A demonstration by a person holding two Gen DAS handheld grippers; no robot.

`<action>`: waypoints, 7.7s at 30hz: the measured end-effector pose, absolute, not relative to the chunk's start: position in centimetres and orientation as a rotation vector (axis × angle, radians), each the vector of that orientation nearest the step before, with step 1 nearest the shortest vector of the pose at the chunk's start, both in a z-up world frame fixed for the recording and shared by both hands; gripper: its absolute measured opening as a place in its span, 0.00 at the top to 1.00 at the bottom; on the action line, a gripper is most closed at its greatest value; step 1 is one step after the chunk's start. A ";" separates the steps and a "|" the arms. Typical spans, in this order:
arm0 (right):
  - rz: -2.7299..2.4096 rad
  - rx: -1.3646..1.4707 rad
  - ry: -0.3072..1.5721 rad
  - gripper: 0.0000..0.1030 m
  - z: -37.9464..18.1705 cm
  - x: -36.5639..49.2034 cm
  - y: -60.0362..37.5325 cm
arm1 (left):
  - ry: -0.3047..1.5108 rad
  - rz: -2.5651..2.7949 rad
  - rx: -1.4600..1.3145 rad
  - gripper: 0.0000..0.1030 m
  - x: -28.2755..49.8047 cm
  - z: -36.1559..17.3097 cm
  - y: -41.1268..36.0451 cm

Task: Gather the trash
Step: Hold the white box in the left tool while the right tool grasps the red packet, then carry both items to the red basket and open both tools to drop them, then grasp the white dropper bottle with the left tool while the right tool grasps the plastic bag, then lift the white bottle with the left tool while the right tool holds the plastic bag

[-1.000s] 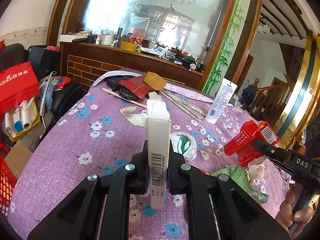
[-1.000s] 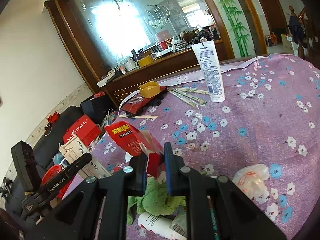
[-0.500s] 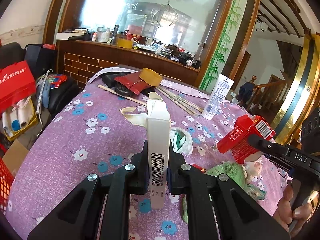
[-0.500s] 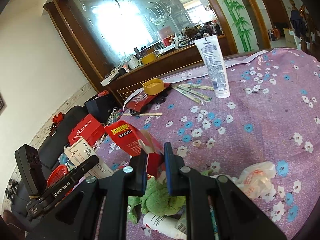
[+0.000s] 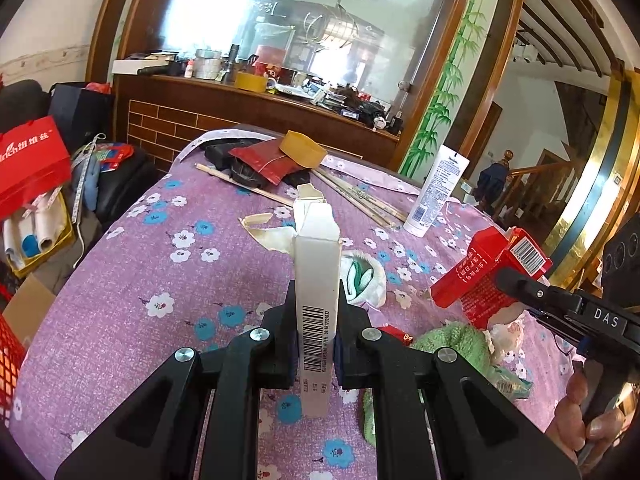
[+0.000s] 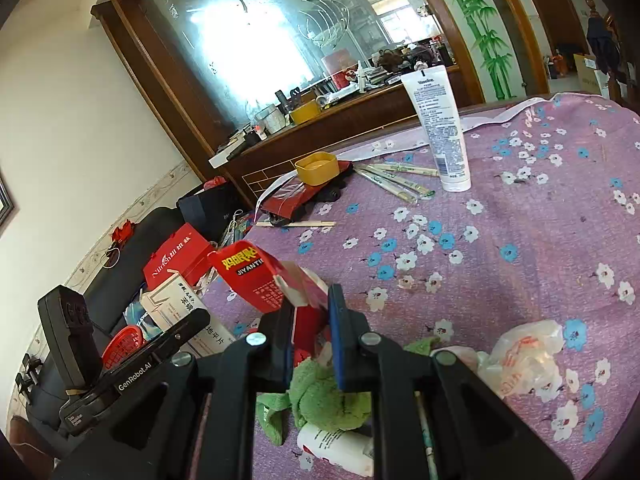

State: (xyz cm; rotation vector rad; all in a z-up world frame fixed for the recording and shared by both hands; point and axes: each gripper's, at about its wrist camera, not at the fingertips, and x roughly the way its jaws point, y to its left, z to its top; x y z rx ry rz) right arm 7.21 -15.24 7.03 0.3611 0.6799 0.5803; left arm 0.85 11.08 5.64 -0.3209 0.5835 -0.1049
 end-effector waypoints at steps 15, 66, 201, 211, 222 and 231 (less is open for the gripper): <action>0.587 0.371 0.686 0.85 7.0 7.3 -15.1 | 0.581 -0.101 -0.325 0.00 0.8 5.5 11.1; 0.710 0.512 0.733 0.84 7.8 4.6 -13.7 | 0.578 0.016 -0.482 0.00 -12.9 9.4 19.9; 0.449 0.574 0.629 0.72 6.3 5.2 -26.8 | 0.887 -0.418 0.220 0.00 -3.9 1.4 -4.9; 0.464 0.396 0.604 0.72 7.4 3.9 -23.3 | 0.607 -0.257 -0.101 0.00 -5.6 6.0 3.1; 0.388 0.177 0.570 0.72 7.6 2.7 -20.0 | 0.531 -0.025 -0.189 0.00 -3.1 5.6 6.9; 0.348 0.161 0.567 0.72 7.7 2.7 -19.9 | 0.543 -0.017 -0.203 0.00 -3.3 5.2 7.3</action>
